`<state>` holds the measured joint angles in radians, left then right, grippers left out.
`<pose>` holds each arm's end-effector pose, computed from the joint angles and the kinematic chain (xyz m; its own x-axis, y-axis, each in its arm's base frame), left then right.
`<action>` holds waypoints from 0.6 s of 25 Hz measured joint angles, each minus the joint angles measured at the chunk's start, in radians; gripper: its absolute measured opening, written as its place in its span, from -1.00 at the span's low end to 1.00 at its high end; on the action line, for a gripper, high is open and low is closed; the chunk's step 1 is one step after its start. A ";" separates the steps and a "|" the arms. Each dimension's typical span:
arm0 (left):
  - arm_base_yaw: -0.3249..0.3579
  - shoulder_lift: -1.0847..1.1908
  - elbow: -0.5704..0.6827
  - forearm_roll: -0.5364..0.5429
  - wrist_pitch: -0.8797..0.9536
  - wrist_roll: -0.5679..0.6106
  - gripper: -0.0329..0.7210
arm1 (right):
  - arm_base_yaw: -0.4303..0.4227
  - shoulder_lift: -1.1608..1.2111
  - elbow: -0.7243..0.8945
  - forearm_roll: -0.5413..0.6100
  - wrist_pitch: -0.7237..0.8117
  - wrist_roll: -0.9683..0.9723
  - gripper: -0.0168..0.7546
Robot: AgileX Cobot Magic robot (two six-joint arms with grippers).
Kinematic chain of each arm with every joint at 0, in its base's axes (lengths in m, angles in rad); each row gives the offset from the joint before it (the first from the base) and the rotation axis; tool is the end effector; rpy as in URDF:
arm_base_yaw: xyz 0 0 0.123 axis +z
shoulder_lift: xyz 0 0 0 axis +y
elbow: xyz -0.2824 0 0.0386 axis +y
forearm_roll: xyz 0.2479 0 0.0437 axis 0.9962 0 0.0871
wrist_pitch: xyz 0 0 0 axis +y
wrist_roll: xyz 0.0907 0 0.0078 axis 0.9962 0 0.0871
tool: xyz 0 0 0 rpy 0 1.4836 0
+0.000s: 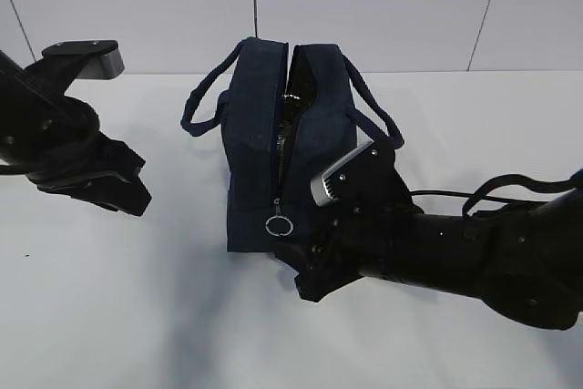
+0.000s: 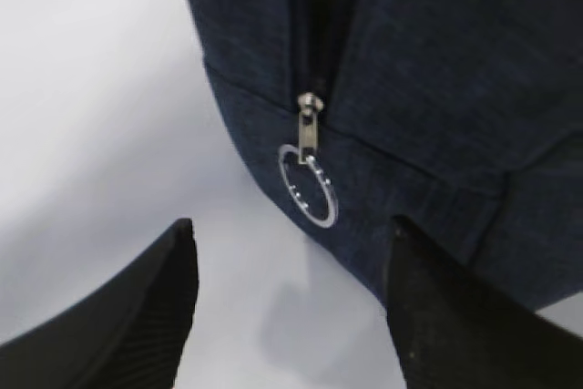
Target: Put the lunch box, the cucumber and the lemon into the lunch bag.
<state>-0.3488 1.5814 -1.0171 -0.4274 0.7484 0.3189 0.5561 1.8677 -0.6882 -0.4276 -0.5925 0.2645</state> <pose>0.2804 -0.1293 0.2286 -0.8699 0.3130 -0.3812 0.4264 0.8658 -0.2619 0.2694 0.1922 0.1234 -0.3706 -0.3412 -0.8639 -0.7212 0.6918 0.0362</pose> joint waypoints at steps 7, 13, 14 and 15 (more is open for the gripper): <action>0.000 0.000 0.000 -0.002 0.004 0.000 -0.28 | 0.000 0.062 0.000 0.053 -0.124 -0.016 0.31; 0.000 0.001 0.000 -0.004 0.006 0.000 -0.28 | 0.000 0.078 0.000 0.055 -0.149 -0.017 0.31; 0.000 0.001 0.000 -0.004 0.006 0.000 -0.28 | 0.000 0.084 0.000 0.052 -0.156 -0.017 0.31; 0.000 0.001 0.000 -0.004 0.006 0.000 -0.28 | 0.000 0.087 0.000 0.045 -0.161 -0.013 0.31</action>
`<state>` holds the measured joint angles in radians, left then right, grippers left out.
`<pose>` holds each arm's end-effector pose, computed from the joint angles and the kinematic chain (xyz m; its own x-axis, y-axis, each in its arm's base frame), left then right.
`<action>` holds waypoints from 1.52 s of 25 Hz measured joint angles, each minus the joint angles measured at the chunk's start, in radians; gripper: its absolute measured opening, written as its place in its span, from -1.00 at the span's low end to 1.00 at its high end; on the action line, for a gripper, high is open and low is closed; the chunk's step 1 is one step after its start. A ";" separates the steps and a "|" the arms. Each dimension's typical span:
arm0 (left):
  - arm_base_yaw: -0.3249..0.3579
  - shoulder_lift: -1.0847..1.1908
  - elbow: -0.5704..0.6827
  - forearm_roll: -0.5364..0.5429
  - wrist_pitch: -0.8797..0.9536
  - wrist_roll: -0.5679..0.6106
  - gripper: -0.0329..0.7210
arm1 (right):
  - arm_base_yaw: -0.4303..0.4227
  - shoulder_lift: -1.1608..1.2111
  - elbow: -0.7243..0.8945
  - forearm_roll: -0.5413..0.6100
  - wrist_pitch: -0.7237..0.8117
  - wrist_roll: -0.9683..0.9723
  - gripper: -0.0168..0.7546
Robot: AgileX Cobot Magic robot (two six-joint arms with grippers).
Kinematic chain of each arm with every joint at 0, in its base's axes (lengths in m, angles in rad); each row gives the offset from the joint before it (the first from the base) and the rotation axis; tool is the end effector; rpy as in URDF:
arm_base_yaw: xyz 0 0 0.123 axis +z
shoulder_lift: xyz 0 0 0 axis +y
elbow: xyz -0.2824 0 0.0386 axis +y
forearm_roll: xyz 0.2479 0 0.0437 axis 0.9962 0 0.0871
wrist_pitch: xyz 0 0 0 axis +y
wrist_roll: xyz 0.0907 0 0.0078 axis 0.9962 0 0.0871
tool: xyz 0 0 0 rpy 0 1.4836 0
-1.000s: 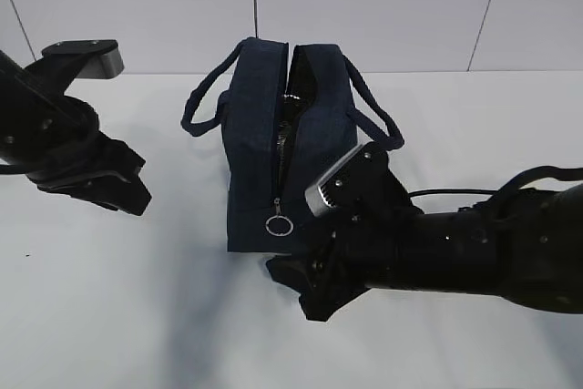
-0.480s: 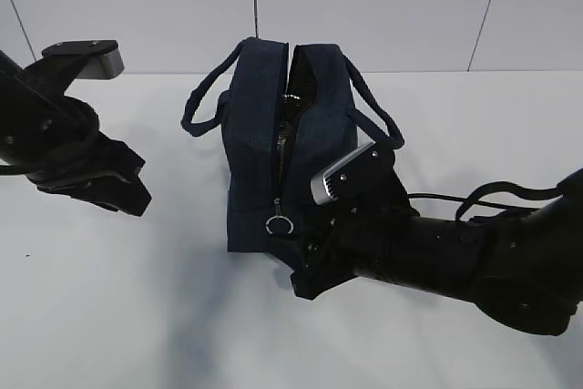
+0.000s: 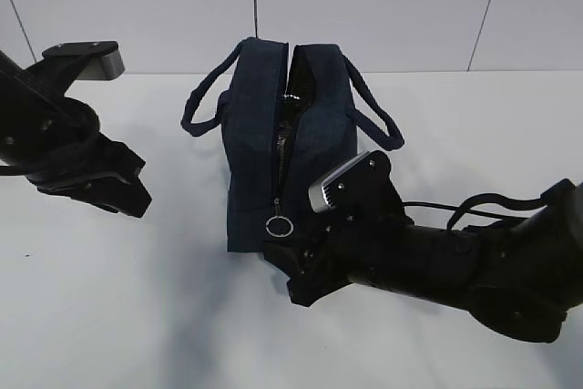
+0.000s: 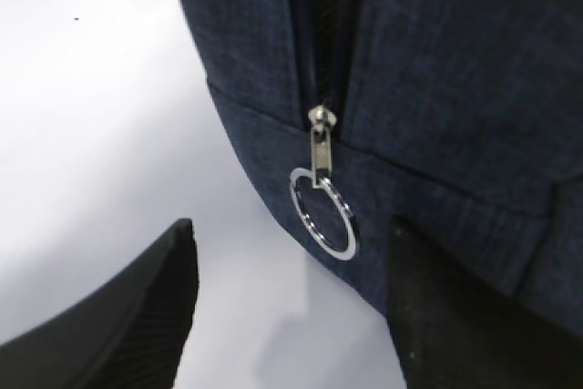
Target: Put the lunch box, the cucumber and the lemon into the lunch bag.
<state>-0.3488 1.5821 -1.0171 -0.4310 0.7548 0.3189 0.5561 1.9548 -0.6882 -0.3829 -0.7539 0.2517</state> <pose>0.2798 -0.1295 0.2283 -0.8725 0.3129 -0.3752 0.4250 0.8650 -0.2668 0.2733 0.1972 0.1075 -0.3551 -0.2593 -0.8981 -0.7171 0.6919 0.0838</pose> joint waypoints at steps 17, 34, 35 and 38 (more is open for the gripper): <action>0.000 0.000 0.000 -0.002 0.000 0.001 -0.28 | 0.000 0.070 0.000 -0.015 -0.169 0.003 0.31; 0.000 0.000 0.000 -0.002 0.000 0.001 -0.28 | 0.000 0.109 -0.013 -0.100 -0.229 0.009 0.31; 0.000 0.000 0.000 -0.002 0.000 0.001 -0.28 | 0.000 0.111 -0.018 -0.095 -0.229 0.009 0.31; 0.000 0.000 0.000 -0.002 0.000 0.001 -0.28 | 0.000 0.124 -0.026 -0.060 -0.233 0.009 0.31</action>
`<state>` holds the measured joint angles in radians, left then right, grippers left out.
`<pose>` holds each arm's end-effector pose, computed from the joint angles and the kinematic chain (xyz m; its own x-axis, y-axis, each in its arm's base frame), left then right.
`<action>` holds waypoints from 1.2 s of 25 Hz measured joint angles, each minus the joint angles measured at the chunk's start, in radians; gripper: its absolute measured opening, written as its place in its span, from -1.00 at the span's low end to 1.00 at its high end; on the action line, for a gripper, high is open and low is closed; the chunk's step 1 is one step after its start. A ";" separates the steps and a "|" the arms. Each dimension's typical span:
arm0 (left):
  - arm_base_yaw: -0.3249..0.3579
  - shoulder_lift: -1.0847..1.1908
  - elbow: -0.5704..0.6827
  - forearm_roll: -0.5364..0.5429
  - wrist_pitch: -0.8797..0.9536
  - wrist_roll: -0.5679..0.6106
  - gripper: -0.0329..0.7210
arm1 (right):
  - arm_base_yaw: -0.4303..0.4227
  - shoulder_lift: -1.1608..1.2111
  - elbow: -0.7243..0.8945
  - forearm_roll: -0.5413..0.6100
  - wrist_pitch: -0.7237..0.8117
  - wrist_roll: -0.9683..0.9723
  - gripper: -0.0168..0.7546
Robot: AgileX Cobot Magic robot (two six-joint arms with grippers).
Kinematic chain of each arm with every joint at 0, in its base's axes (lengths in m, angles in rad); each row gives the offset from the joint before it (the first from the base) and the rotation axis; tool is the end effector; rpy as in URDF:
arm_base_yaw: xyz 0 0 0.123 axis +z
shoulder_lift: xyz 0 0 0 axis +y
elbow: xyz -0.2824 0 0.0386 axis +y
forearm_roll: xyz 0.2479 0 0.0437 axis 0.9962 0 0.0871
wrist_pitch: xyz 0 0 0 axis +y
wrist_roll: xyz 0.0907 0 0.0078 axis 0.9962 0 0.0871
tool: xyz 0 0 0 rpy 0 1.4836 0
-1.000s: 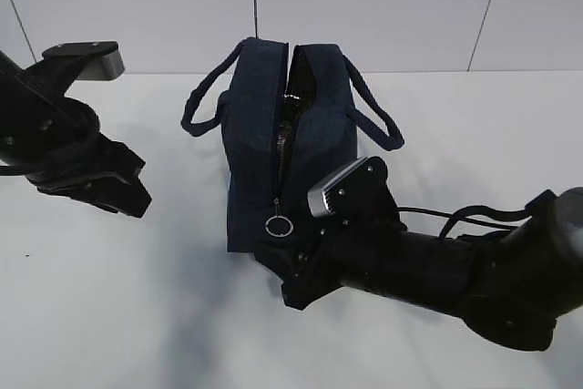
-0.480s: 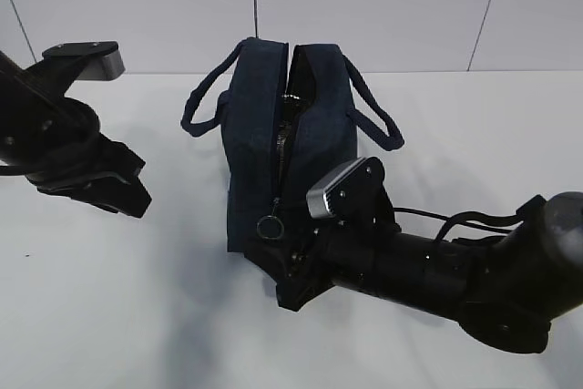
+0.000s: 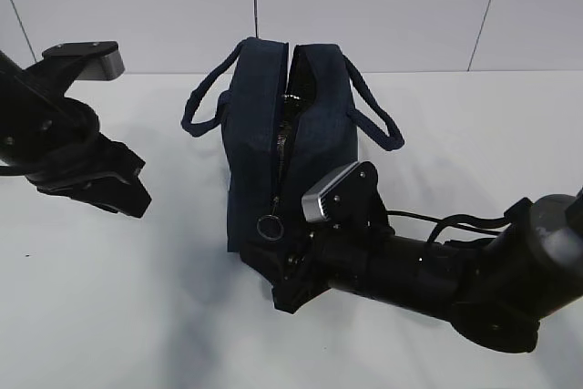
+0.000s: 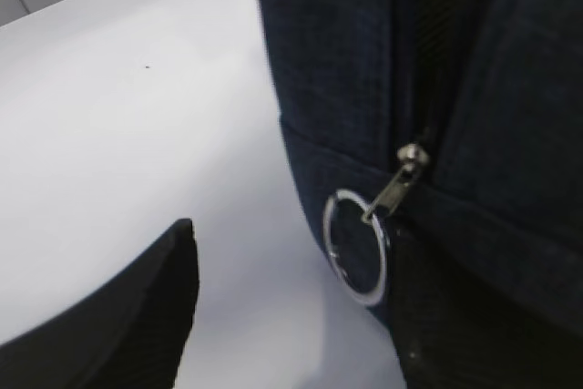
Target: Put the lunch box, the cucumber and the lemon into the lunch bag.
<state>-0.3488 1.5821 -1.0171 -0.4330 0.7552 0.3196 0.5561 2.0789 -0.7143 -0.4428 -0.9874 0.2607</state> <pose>0.2798 -0.1297 0.2283 -0.8728 0.3123 -0.3750 0.4246 0.8647 -0.2684 0.2757 0.2097 0.0890 -0.2853 -0.1716 -0.9430 -0.7781 0.6159 0.1233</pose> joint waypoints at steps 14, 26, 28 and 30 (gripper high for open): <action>0.000 0.000 0.000 0.000 -0.002 0.002 -0.28 | 0.000 0.062 -0.011 0.020 -0.108 0.044 0.31; 0.000 0.000 0.000 0.000 -0.002 0.002 -0.28 | 0.000 0.066 -0.014 0.098 -0.127 0.045 0.31; 0.000 0.000 0.000 0.000 -0.002 0.002 -0.28 | 0.000 0.066 -0.014 0.098 -0.127 0.045 0.31; 0.000 0.000 0.000 0.000 -0.002 0.002 -0.28 | 0.000 0.066 -0.014 0.098 -0.127 0.045 0.31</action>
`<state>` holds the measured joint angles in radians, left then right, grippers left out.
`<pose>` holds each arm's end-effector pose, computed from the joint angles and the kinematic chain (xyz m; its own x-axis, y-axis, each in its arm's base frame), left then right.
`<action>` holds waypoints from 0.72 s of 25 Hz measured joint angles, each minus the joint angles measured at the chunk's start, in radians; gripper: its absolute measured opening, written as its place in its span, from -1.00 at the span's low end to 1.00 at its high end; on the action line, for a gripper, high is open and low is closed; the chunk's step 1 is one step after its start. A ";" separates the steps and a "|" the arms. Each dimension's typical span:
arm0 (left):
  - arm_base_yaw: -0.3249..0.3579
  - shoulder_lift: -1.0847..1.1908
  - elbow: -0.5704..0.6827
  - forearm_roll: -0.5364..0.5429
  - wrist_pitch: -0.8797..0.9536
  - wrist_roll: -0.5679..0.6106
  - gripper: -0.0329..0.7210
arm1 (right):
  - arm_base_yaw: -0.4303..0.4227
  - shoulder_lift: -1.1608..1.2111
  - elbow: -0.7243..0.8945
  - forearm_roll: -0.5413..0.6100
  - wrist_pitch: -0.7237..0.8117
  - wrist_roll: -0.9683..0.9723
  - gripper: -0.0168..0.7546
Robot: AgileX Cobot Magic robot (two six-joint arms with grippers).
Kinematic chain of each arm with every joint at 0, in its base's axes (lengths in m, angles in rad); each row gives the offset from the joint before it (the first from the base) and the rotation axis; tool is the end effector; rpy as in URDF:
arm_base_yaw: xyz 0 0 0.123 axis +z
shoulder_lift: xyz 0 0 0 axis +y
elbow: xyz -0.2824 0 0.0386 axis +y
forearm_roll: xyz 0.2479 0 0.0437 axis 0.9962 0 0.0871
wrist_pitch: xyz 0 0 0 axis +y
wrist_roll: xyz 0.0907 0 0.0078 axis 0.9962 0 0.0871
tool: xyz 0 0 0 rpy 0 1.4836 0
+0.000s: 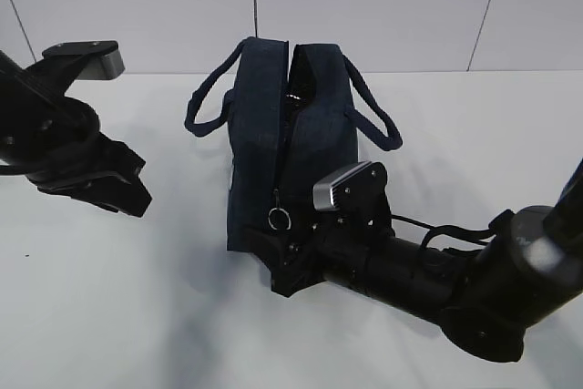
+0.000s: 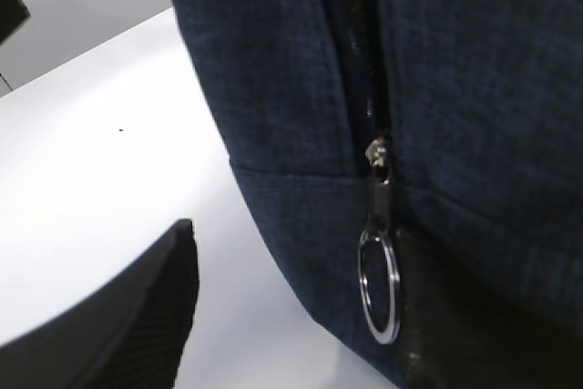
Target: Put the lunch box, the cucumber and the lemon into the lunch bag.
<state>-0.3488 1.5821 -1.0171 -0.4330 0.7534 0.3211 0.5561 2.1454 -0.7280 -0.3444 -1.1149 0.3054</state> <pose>0.2800 -0.1297 0.2284 -0.8718 0.3129 -0.3770 0.4258 0.8644 -0.2673 0.2837 0.2088 0.0800 -0.3110 -0.0270 -0.9500 -0.7149 0.6653 0.2151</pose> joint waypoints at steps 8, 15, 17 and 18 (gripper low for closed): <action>0.000 0.000 0.000 0.000 0.000 0.000 -0.28 | 0.000 0.000 0.000 -0.006 0.000 0.000 0.31; 0.000 0.000 0.000 0.000 -0.002 0.000 -0.28 | 0.000 0.000 0.000 -0.012 0.000 0.000 0.14; 0.000 0.000 0.000 -0.002 -0.002 0.000 -0.28 | 0.000 0.000 0.000 -0.012 0.000 0.000 0.00; 0.000 0.000 0.000 -0.004 -0.002 0.000 -0.28 | 0.000 0.000 0.000 -0.012 0.000 0.000 -0.06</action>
<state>-0.3488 1.5821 -1.0171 -0.4367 0.7515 0.3211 0.5561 2.1454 -0.7280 -0.3566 -1.1149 0.3054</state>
